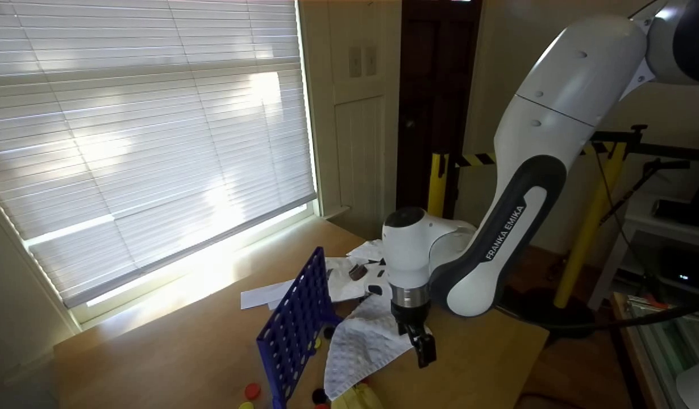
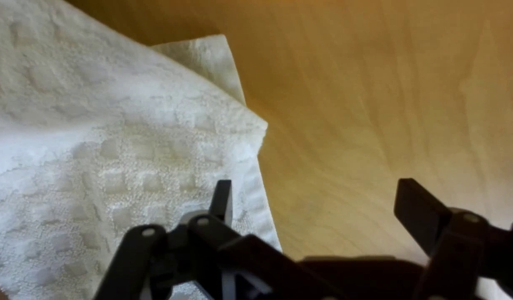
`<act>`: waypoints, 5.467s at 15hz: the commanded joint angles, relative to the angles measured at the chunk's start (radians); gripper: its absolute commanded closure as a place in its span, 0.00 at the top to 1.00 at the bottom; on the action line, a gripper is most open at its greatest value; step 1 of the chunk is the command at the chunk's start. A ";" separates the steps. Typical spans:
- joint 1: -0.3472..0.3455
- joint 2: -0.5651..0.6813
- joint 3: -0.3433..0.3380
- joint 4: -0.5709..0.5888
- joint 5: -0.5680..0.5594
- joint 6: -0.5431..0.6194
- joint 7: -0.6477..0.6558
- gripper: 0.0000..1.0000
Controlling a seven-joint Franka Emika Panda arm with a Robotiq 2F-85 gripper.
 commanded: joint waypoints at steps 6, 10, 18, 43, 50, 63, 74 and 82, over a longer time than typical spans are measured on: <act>0.024 0.065 -0.027 0.084 -0.101 0.085 -0.009 1.00; 0.014 0.125 0.009 0.148 -0.089 0.056 -0.060 1.00; 0.032 0.144 -0.004 0.168 -0.095 0.034 -0.031 1.00; -0.044 0.122 0.214 0.152 0.063 -0.126 -0.218 0.01; -0.171 0.111 0.431 0.122 0.339 -0.212 -0.538 0.01; 0.038 -0.087 0.112 -0.042 0.303 -0.060 -0.086 1.00; -0.140 -0.138 0.107 -0.210 0.417 0.036 -0.047 1.00; -0.690 -0.010 0.668 -0.299 0.892 0.369 -0.634 1.00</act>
